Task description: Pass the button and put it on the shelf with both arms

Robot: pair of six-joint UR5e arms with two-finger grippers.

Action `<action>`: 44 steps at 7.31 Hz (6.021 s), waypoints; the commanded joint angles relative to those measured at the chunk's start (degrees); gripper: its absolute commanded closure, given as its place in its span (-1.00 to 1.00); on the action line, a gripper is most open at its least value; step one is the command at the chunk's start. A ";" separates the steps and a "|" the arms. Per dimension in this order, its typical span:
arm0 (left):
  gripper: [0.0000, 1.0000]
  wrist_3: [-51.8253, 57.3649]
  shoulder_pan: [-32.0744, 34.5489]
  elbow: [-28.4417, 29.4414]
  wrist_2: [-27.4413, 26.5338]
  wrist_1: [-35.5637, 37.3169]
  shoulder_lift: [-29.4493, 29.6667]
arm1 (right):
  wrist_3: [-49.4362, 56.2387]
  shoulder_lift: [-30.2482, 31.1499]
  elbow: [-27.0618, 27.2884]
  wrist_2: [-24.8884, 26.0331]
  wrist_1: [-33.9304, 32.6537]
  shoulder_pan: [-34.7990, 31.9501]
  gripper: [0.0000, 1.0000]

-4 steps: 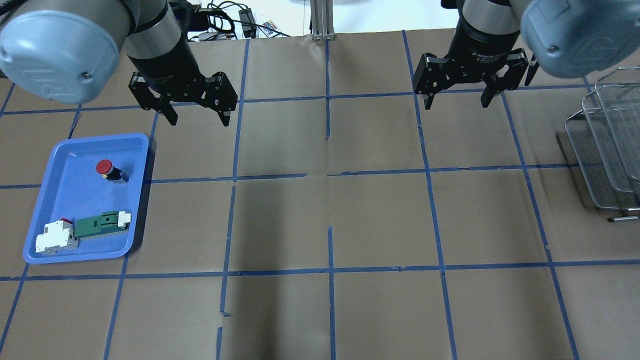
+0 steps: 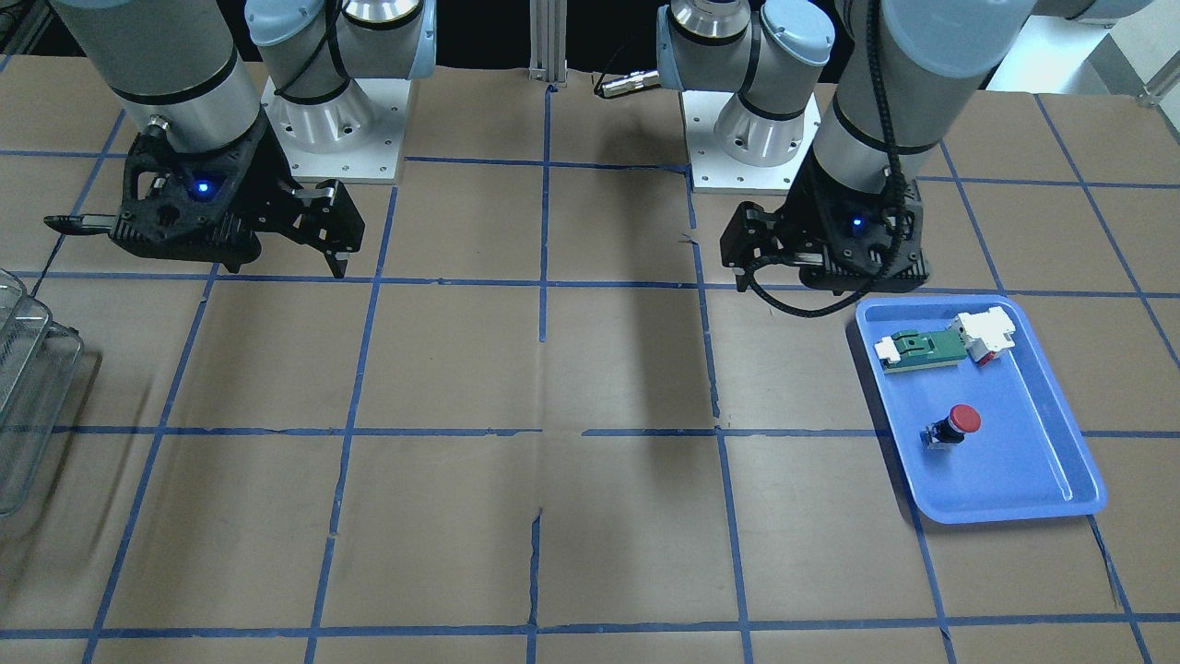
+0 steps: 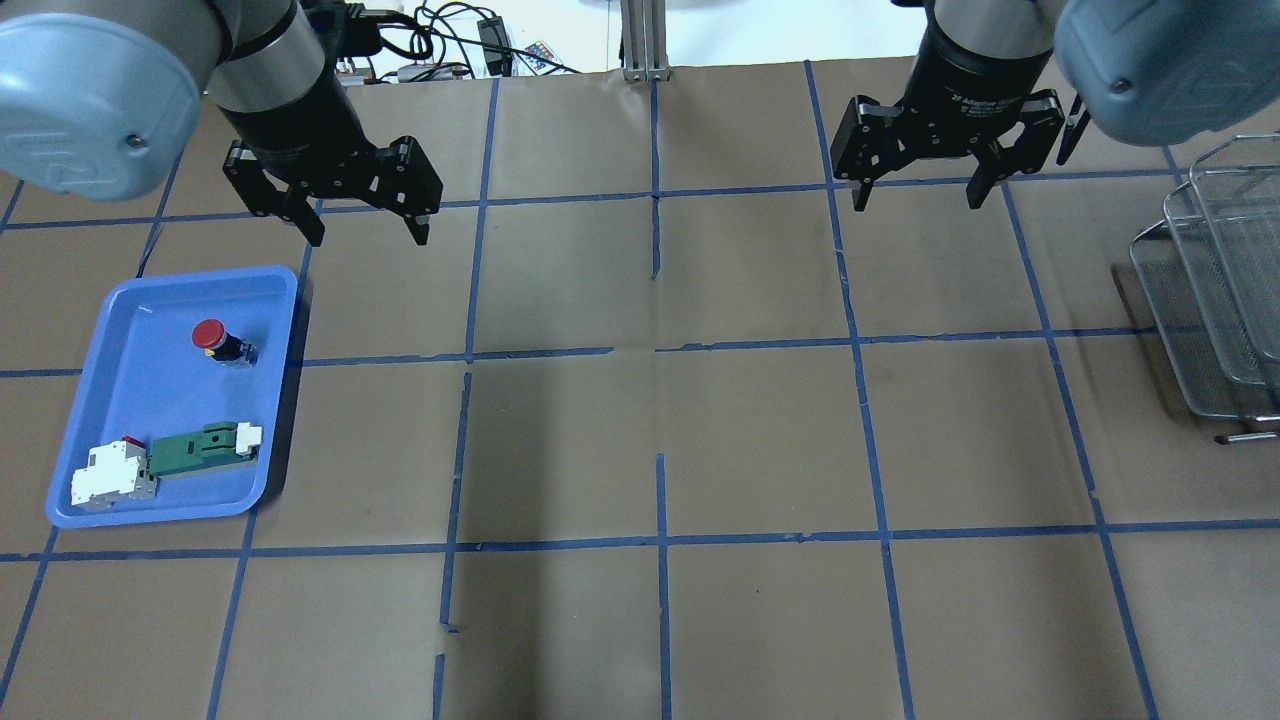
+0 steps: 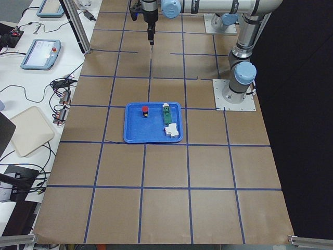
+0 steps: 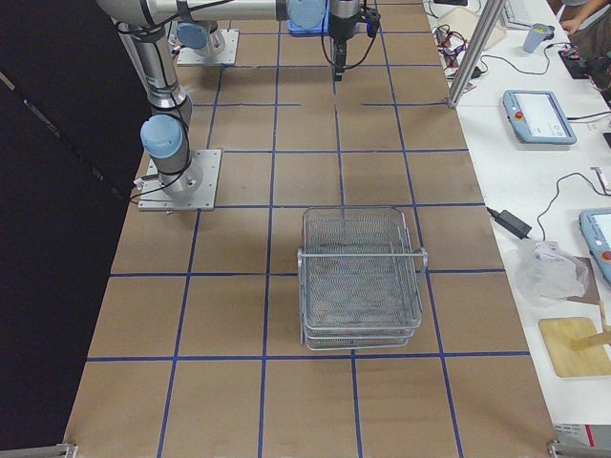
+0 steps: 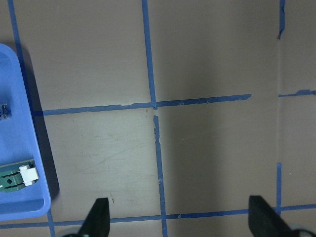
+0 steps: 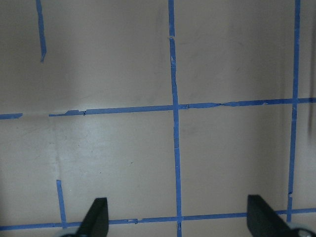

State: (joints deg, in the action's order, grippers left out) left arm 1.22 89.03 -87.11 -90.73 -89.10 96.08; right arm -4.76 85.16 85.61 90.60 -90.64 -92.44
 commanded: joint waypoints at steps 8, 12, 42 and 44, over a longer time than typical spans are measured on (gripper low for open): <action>-1.00 38.74 -26.18 -9.92 0.02 24.14 14.99 | 2.21 0.18 -0.61 0.81 -0.67 -0.03 -1.00; -0.43 39.30 -27.60 -10.01 -1.21 24.50 17.91 | 2.39 -2.95 -3.52 1.77 -0.24 0.50 -1.00; 1.00 -32.33 8.96 -14.76 73.41 46.92 8.60 | 94.76 1.42 -1.31 -33.91 7.48 8.50 -0.91; 1.00 -32.33 9.32 -14.85 73.32 47.70 8.68 | 94.50 0.89 -2.47 -34.00 7.94 8.42 -0.92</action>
State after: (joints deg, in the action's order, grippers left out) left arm -31.09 98.17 -101.94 -17.37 -42.01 104.69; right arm 89.94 86.34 83.70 56.90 -83.12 -83.87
